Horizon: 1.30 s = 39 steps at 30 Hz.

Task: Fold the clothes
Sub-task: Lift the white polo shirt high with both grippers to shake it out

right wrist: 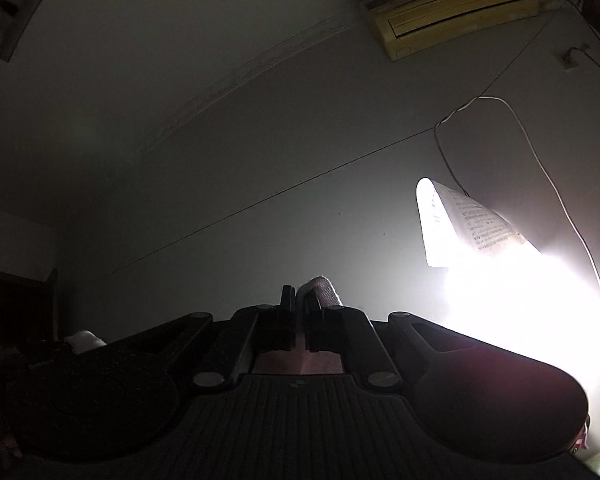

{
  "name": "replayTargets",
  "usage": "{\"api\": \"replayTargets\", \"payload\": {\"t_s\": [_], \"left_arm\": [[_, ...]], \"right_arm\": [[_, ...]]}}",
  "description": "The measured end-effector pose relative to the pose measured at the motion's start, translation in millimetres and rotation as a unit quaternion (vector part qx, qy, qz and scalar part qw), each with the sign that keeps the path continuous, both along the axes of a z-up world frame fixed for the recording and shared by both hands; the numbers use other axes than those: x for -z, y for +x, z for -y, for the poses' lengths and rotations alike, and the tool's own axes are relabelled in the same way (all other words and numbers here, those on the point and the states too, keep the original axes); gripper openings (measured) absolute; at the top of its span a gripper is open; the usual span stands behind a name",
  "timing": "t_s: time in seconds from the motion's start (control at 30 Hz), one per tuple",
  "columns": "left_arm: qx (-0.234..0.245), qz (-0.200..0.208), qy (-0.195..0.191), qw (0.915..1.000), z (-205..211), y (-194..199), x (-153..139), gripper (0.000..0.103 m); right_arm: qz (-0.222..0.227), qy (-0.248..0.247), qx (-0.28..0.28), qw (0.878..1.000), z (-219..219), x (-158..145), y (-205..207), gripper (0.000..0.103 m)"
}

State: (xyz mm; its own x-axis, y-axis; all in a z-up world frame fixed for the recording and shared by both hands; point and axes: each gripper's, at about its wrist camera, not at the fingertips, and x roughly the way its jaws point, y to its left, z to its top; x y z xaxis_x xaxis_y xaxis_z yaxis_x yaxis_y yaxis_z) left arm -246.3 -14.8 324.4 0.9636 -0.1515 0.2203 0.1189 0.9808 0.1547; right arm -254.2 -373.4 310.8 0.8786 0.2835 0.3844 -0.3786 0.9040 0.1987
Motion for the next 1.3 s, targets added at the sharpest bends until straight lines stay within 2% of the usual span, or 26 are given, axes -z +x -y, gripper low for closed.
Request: {"api": "replayTargets", "payload": {"t_s": [0.1,0.27,0.47,0.67,0.77,0.87,1.17,1.3], "left_arm": [[-0.008,-0.018,0.006,0.9998,1,11,7,0.016],[-0.03,-0.111,0.025,0.9931,8,65,53,0.017],[-0.046,-0.237,0.057,0.9687,19,142,140,0.017],[-0.063,-0.33,0.055,0.9402,24,205,218,0.017],[-0.075,-0.354,0.051,0.9307,31,230,240,0.017],[-0.086,-0.375,0.04,0.9223,31,251,256,0.017],[-0.124,-0.39,0.04,0.9115,45,305,286,0.019],[-0.129,-0.412,0.028,0.9017,43,325,300,0.02]], "right_arm": [[-0.027,-0.005,0.008,1.0,-5,6,18,0.004],[-0.116,-0.017,0.028,0.993,-9,42,71,0.004],[-0.227,-0.037,0.045,0.972,-22,112,140,0.004],[-0.315,-0.029,0.062,0.947,-31,184,191,0.004],[-0.346,-0.013,0.067,0.936,-32,214,208,0.004],[-0.365,-0.01,0.065,0.929,-30,228,227,0.004],[-0.399,-0.005,0.064,0.915,-13,255,299,0.004],[-0.42,-0.004,0.065,0.905,-14,274,320,0.004]]}}
